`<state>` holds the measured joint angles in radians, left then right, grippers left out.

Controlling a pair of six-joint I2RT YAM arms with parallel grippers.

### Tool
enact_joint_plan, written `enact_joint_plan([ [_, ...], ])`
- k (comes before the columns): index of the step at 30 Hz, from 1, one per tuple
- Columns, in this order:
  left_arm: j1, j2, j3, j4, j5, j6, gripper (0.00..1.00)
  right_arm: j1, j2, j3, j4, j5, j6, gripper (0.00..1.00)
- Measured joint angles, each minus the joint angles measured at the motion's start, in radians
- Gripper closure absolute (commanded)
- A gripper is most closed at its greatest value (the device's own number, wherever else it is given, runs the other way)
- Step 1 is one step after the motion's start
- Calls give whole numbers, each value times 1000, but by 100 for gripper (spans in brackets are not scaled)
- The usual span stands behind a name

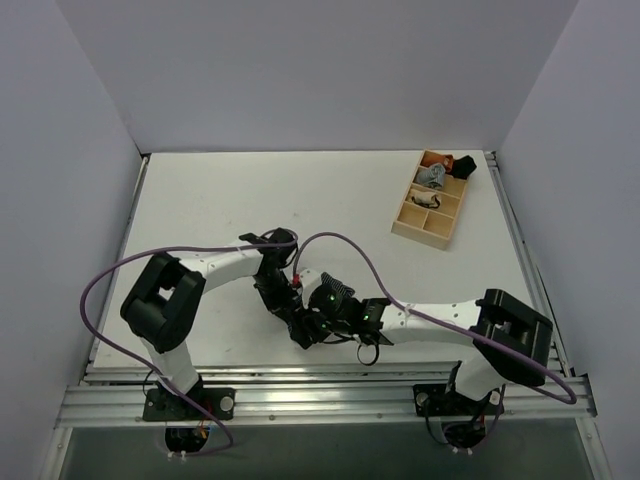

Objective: Roll the underwear

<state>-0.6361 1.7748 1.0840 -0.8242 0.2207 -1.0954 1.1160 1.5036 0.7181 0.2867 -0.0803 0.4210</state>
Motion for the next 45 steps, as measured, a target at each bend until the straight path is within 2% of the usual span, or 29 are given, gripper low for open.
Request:
enact_joint_plan([
  [10,0,29,29,-33,8,-1,98,80,121,104,-38,161,-74,50],
  [13,0,35,32,-41,17,-1,98,89,150,108,-38,186,-93,55],
  [14,0,36,32,-45,22,-1,98,90,160,108,-37,190,-97,69],
  [17,-1,36,31,-48,26,0,98,89,179,107,-35,193,-98,97],
  [18,0,36,31,-48,26,0,95,87,178,105,-33,192,-92,100],
  [21,1,26,27,-45,26,6,78,72,161,59,29,164,-57,100],
  [22,1,23,27,-44,24,11,64,63,153,37,58,149,-44,100],
  [25,0,11,29,-53,18,30,52,20,134,-44,183,68,13,100],
  [28,0,-14,35,-78,10,40,45,-32,130,-111,301,-28,69,100],
  [35,0,-75,33,-107,-51,52,41,-128,170,-177,480,-236,160,100],
  [45,-10,-201,-70,-12,-80,31,36,-233,299,-257,808,-475,279,100],
])
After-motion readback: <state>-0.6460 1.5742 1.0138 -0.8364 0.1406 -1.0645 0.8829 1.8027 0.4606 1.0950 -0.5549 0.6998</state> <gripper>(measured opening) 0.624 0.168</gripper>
